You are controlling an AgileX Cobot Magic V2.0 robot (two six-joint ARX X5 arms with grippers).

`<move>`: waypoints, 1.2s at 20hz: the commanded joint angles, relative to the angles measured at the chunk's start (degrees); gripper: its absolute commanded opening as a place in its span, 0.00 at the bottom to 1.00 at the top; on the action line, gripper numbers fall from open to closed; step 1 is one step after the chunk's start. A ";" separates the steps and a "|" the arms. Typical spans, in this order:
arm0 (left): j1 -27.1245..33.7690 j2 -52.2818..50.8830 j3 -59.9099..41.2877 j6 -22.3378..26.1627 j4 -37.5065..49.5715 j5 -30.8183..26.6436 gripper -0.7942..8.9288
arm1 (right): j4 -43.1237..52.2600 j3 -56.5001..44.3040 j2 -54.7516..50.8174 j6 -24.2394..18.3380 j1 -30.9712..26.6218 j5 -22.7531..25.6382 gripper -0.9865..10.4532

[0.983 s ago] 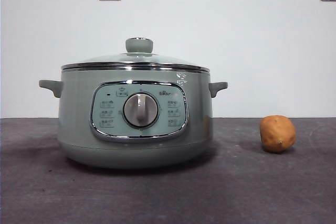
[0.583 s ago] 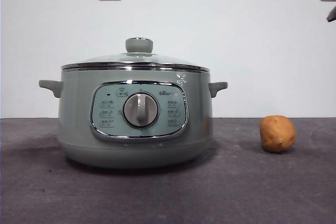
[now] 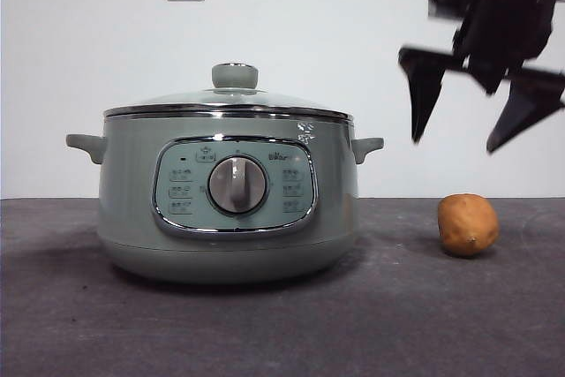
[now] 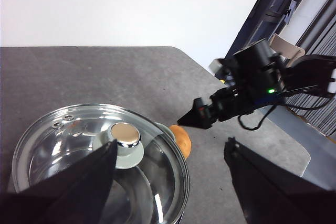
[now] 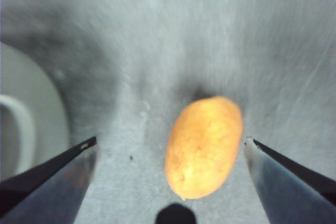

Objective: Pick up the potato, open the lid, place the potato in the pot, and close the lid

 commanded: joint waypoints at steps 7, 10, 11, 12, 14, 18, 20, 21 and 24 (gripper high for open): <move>-0.22 -0.07 -0.07 1.57 -2.08 -1.07 0.44 | 0.31 0.15 10.01 2.54 -0.42 1.70 0.49; -0.22 -0.07 -0.07 2.56 -3.06 -1.40 0.44 | 0.66 0.15 11.30 2.71 -1.44 1.70 0.49; -0.22 -0.07 -0.07 2.58 -3.17 -1.62 0.44 | 0.90 0.15 11.50 2.71 -1.55 1.88 0.46; -0.22 -0.07 -0.07 2.58 -3.13 -2.05 0.44 | 0.98 0.15 11.54 2.71 -2.05 1.79 0.40; -0.22 -0.07 -0.07 2.60 -3.15 -2.51 0.44 | 1.01 0.15 11.69 2.67 -3.37 1.77 0.35; -0.26 -0.07 -0.07 2.60 -3.15 -2.54 0.44 | 0.02 0.15 11.91 1.90 -5.77 1.66 0.12; -0.26 -0.07 -0.07 2.60 -3.15 -2.54 0.44 | -0.48 0.15 11.89 1.03 -6.38 1.64 0.08; -0.26 -0.07 -0.07 2.60 -3.13 -2.54 0.44 | -0.76 0.17 11.82 1.03 -6.40 1.57 0.08; -0.26 0.31 -0.07 3.26 -2.89 -2.56 0.44 | -2.14 0.17 9.01 1.03 -6.10 1.11 0.08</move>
